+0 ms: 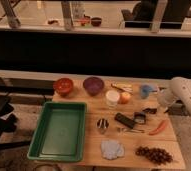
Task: Place brush in table surface
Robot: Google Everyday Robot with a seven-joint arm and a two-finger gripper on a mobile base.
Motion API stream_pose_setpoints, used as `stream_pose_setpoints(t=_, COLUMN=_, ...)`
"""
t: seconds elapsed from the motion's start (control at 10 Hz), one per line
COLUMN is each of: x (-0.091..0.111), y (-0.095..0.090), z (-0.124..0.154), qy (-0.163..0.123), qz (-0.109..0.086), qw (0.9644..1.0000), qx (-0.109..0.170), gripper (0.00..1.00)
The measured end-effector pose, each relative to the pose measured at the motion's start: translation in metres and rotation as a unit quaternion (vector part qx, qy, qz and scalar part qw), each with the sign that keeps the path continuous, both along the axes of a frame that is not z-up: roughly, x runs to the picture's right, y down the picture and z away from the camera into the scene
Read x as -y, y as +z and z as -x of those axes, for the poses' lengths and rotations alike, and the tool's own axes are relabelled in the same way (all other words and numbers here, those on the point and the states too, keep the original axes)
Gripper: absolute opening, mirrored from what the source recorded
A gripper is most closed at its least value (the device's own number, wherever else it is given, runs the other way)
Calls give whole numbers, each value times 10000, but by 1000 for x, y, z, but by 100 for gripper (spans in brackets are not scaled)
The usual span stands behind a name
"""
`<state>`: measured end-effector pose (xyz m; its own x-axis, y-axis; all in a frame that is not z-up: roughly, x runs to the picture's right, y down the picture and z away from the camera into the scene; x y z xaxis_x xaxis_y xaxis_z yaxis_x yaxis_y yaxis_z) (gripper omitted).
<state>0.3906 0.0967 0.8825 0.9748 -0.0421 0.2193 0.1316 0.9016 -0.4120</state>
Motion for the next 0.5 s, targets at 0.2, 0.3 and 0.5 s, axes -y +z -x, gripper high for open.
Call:
stream_pose_setpoints(t=0.2, x=6, y=-6, z=5, qy=-30, qz=72, qw=10000, qx=54, gripper=80)
stream_pose_setpoints(t=0.3, x=6, y=-6, z=8, qy=-48, qz=156, qw=9998, qx=79, gripper=80)
stream_pose_setpoints(t=0.5, x=2, y=-6, z=8, qy=-55, qz=299, qw=9995, qx=84, gripper=80)
